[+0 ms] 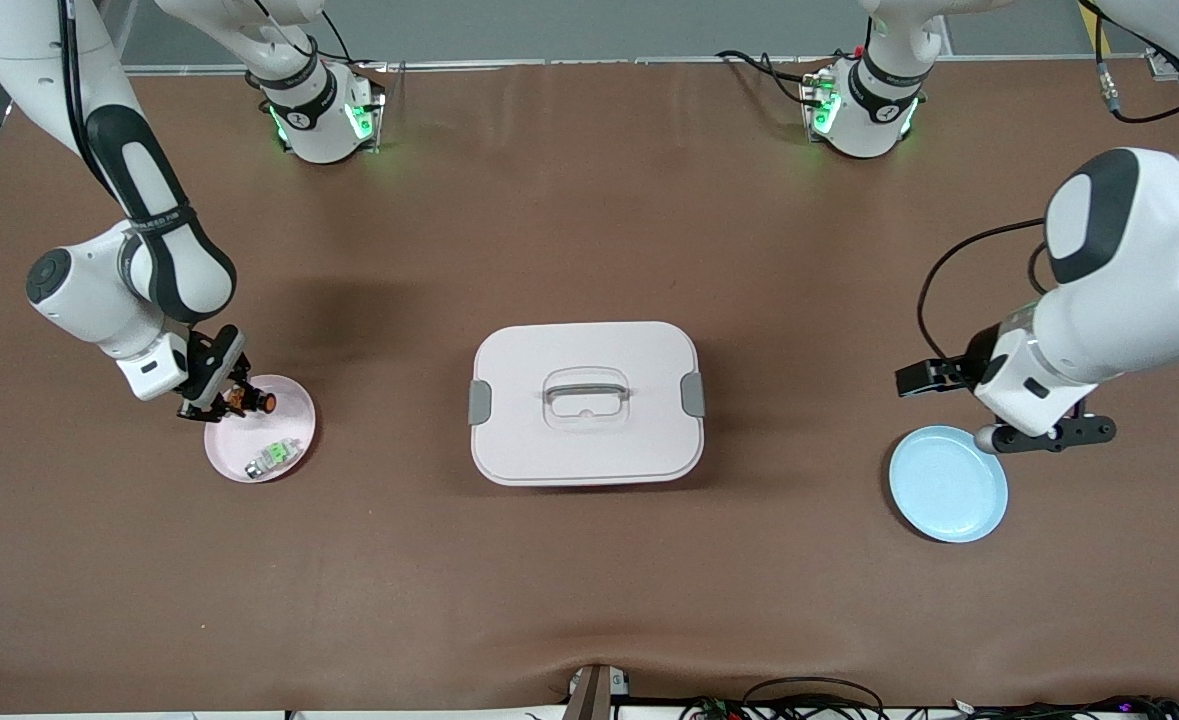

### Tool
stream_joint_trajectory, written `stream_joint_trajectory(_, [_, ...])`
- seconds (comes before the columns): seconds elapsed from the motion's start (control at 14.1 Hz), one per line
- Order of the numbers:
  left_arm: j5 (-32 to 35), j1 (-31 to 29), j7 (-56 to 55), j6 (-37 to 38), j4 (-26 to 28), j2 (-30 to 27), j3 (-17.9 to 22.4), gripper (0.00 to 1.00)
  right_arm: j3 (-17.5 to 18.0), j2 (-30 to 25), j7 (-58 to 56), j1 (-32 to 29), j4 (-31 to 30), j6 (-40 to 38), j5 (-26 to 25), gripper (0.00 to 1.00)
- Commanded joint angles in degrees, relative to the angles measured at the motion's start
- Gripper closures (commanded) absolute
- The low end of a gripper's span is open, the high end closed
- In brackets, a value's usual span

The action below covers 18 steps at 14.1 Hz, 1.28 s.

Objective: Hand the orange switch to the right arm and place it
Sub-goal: 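Lower the orange switch onto the white plate with the right gripper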

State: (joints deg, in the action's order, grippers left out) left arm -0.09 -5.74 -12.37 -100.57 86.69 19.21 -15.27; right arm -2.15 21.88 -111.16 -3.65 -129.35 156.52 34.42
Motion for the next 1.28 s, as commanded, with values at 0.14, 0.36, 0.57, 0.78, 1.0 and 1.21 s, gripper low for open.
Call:
stream_joint_trajectory(0.14, [1.1, -3.0, 2.8, -0.2, 0.7, -0.6, 0.0, 0.00, 1.0, 4.8, -17.1, -0.7, 2.9, 1.1, 14.8, 1.00])
stream_joint_trajectory(0.36, [1.9, -5.4, 3.0, -0.2, 0.5, -2.1, -0.4, 0.00, 0.8, 6.7, -20.1, 0.1, 4.8, 1.4, 15.0, 1.00])
stream_joint_trajectory(0.57, [1.9, -6.3, 3.0, -0.2, 2.7, -5.0, -0.5, 0.00, 0.7, 7.4, -20.0, 1.4, 5.2, 3.7, 14.4, 1.00])
stream_joint_trajectory(0.78, [2.1, -6.3, 3.0, -4.3, 10.5, -11.1, -0.6, 0.00, 0.0, 8.8, -20.1, 1.5, 5.8, 3.9, 14.2, 1.00])
stream_joint_trajectory(1.0, [2.0, -6.4, 3.0, -5.8, 13.1, -13.6, -0.6, 0.00, -1.9, 9.8, -19.9, 1.5, 6.3, 3.9, 13.0, 1.00])
stream_joint_trajectory(1.21, [2.1, -6.4, 3.1, -5.8, 15.4, -16.0, -0.6, 0.00, -3.3, 9.7, -19.6, 1.5, 6.1, 3.3, 13.0, 1.00])
